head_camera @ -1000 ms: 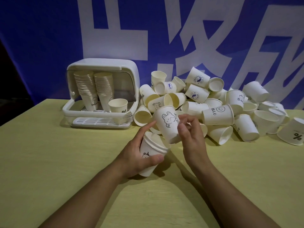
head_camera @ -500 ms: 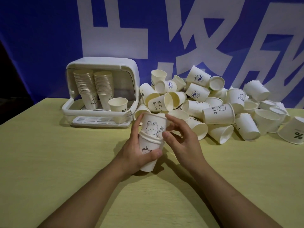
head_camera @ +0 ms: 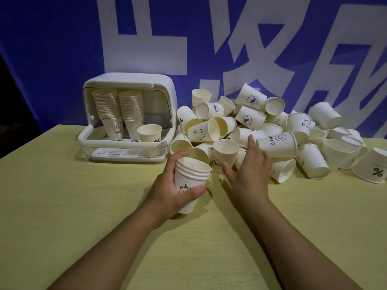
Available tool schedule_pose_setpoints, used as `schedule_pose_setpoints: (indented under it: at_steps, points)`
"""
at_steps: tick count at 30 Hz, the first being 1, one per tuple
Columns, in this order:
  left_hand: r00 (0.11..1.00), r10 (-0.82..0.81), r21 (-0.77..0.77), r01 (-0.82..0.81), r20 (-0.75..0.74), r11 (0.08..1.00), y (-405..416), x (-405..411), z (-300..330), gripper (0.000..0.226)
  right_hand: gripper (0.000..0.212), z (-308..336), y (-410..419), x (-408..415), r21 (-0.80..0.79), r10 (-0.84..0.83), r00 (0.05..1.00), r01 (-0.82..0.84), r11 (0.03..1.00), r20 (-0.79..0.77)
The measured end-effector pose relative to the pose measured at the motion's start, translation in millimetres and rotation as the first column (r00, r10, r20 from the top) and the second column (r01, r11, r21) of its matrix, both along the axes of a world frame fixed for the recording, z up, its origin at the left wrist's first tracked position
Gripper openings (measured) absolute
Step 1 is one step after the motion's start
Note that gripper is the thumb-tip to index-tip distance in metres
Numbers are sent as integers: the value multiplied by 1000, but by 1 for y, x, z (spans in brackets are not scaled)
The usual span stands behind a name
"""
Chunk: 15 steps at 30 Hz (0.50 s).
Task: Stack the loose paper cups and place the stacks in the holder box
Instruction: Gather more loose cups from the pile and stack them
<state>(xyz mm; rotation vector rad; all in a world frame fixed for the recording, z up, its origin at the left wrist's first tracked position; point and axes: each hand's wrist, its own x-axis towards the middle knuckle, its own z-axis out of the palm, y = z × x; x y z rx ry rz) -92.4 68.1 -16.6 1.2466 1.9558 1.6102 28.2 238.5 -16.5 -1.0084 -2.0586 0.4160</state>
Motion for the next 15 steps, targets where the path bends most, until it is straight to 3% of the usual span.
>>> schedule_pose_setpoints:
  at_steps: [7, 12, 15]
  points:
    - [999, -14, -38, 13, -29, 999, 0, 1, -1, 79, 94, -3, 4, -22, 53, -29, 990, 22, 998, 141]
    - [999, -19, -64, 17, -33, 998, 0, 2, 0, 82, 81, 3, 6, -17, 40, 13, 996, -10, 999, -88]
    - [999, -26, -88, 22, -44, 996, -1, 2, 1, 86, 78, 9, 0, -14, -104, 168, 898, -228, 968, -407]
